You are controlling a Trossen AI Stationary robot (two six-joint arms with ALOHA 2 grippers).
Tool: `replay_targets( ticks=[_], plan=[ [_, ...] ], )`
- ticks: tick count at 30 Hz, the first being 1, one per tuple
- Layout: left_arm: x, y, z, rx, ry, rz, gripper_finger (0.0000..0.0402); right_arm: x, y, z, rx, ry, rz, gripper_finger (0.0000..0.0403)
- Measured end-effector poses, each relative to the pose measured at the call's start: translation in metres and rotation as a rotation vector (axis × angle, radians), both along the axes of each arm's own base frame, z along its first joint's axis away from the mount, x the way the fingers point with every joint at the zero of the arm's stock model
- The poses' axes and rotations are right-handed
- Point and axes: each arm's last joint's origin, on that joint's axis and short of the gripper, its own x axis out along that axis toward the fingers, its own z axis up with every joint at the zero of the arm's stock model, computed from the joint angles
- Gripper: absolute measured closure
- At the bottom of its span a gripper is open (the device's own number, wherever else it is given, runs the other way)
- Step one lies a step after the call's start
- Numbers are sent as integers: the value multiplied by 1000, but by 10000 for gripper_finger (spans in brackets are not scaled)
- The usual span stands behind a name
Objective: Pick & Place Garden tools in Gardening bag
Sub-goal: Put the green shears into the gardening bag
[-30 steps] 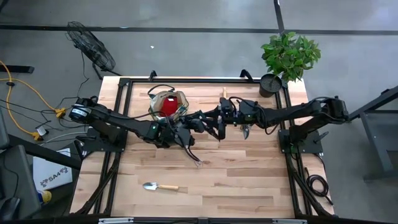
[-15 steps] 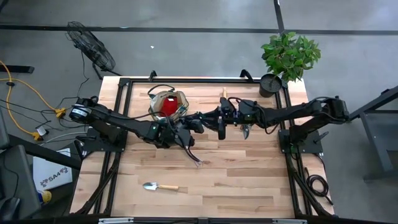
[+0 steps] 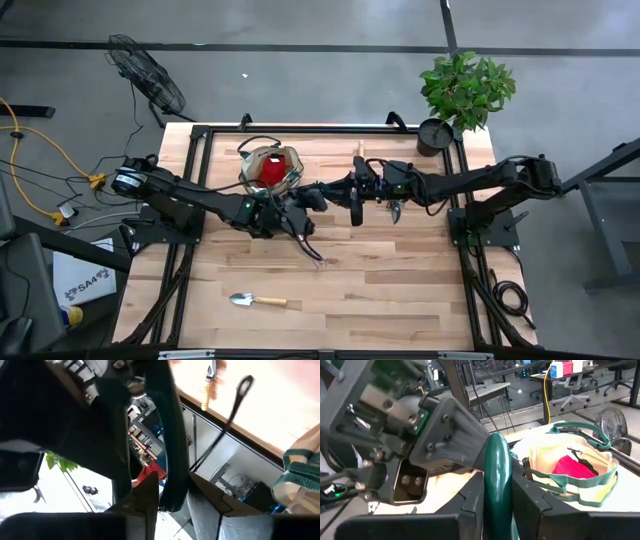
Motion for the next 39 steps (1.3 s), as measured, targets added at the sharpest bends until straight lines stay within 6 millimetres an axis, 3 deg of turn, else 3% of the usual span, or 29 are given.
replay_targets(
  ticks=[19, 23, 30, 34, 39],
  plan=[
    [-2, 2, 2, -165, -297, 198, 309, 0, -1, 1, -25, -8, -56, 340],
    [-5, 5, 6, -107, -356, 302, 310, 0, -2, -4, -27, 28, -60, 340],
    [-15, 8, 0, -30, -308, 379, 310, -2, -2, -3, -31, 41, -78, 340],
    [-28, 11, -1, -106, -392, 427, 309, -5, -2, 2, -44, 31, -78, 340],
    [-50, 15, -3, -363, -520, 494, 309, -17, -1, 18, -110, 14, -111, 340]
  ],
)
